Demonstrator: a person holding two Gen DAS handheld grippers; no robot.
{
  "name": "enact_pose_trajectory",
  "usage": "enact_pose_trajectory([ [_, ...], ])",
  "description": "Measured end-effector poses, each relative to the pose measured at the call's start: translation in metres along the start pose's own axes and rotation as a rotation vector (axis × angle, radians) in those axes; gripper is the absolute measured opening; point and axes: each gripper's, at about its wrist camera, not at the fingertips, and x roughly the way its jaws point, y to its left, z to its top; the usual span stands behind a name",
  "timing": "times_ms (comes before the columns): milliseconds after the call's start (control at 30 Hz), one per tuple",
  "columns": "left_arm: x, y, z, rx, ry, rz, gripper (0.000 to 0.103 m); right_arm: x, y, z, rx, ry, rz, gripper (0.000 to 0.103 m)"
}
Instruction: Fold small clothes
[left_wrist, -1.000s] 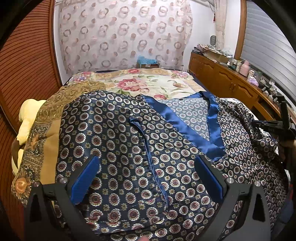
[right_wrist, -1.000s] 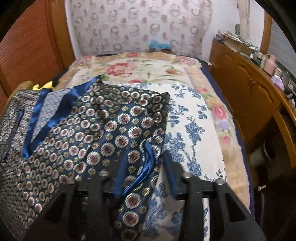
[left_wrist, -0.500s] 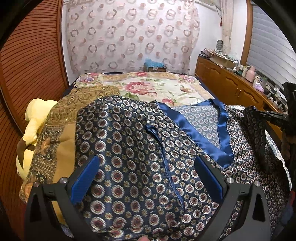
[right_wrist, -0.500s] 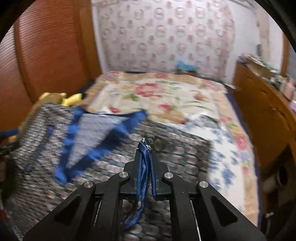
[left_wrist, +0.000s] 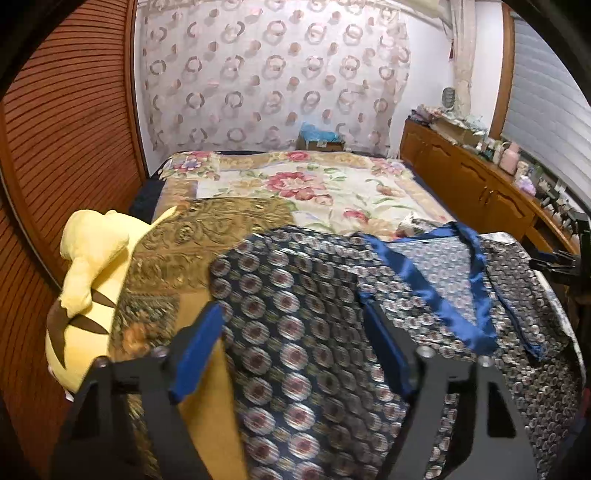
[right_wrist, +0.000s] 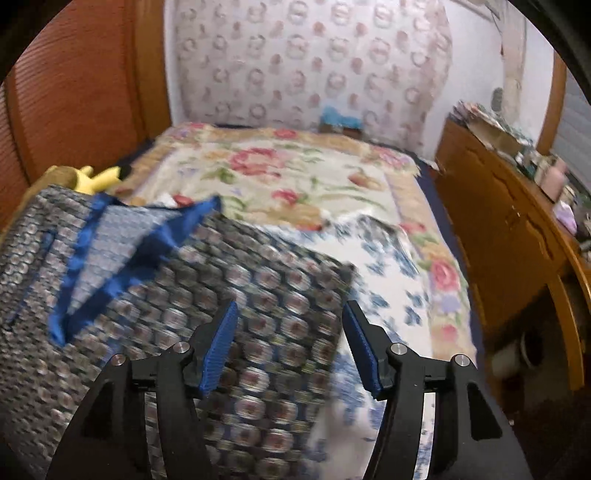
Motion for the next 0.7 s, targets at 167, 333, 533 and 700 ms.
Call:
enact_pose_trajectory([
  [167, 0.011, 0.02, 0.006, -0.02, 0.032, 0.026, 0.057, 0.021, -0.019, -0.008, 0.046, 0.058, 0.002, 0.06],
  [333, 0.024, 0.033, 0.002, -0.045, 0.074, 0.029, 0.057, 0.035, -0.027, -0.008, 0.085, 0.096, 0.04, 0.06],
  [533, 0.05, 0.039, 0.001, -0.073, 0.15, -0.004, 0.057, 0.044, -0.03, -0.005, 0.079, 0.108, 0.057, 0.053],
  [700, 0.055, 0.041, 0.002, -0.086, 0.158, -0.037, 0.05, 0.043, -0.019, 0.0, 0.022, 0.121, 0.108, 0.01],
])
